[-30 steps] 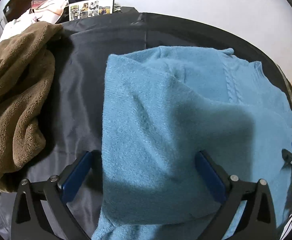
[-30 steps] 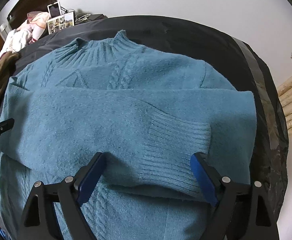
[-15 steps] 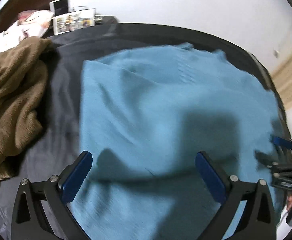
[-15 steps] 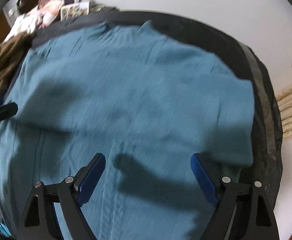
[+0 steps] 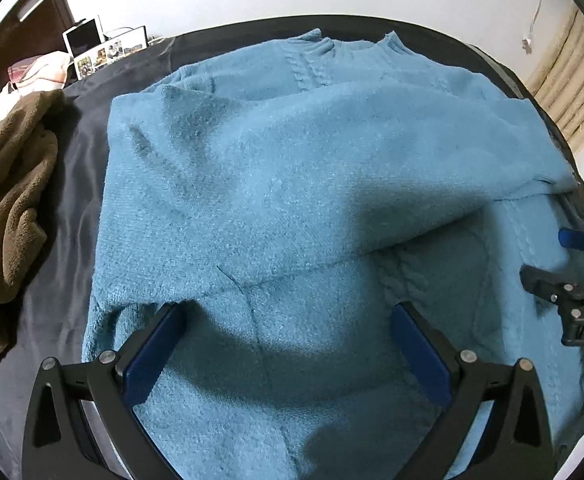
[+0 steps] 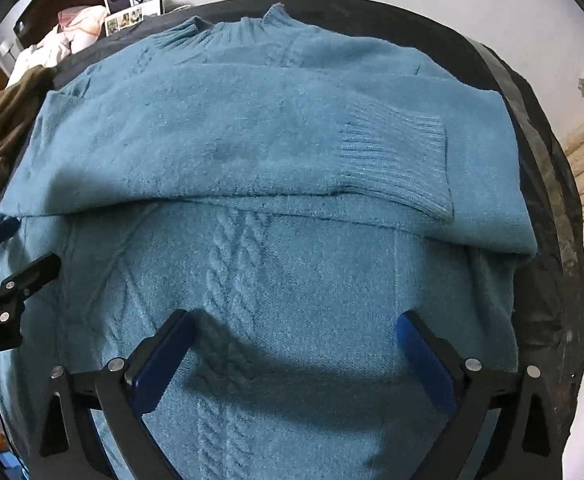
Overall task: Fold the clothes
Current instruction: 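Smooth the folded sleeves flat with both open grippers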
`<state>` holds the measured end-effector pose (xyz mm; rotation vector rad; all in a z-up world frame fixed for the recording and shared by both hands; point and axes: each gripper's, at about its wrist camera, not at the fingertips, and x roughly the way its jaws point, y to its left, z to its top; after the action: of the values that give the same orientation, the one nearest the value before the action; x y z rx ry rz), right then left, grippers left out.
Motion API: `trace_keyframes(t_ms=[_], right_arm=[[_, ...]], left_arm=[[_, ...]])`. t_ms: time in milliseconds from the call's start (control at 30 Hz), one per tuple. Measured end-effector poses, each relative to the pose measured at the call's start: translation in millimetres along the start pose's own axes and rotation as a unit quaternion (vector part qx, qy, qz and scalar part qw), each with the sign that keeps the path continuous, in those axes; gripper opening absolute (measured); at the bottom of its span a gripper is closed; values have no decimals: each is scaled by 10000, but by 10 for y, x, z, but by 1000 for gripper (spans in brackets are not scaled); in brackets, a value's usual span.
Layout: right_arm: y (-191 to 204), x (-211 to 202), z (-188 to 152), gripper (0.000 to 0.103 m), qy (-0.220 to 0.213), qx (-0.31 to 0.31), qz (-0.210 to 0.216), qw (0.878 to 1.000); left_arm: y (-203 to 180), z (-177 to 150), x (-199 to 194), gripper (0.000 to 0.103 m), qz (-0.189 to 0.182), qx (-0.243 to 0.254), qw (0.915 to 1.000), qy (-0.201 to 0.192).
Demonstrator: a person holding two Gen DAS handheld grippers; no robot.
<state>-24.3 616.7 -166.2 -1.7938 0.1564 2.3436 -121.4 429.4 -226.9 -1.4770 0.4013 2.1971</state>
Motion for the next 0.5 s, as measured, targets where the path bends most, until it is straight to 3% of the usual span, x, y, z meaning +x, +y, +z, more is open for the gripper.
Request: trace_keyframes(t_ms=[167,267,500], right_arm=[[-26,-24,-73,103,-199,-154,78,9997],[-38,-48,-133,103,-305,-343,164,9988],[-124,-185,-561,103,-76,-1175,412,9922]], left_arm=[[-103,16,-1,103,121,-232,9997,-32],[-165,22,-9,103,256,-532,9981,174],[-405,-99,-93,103,324,-738,9949,599]])
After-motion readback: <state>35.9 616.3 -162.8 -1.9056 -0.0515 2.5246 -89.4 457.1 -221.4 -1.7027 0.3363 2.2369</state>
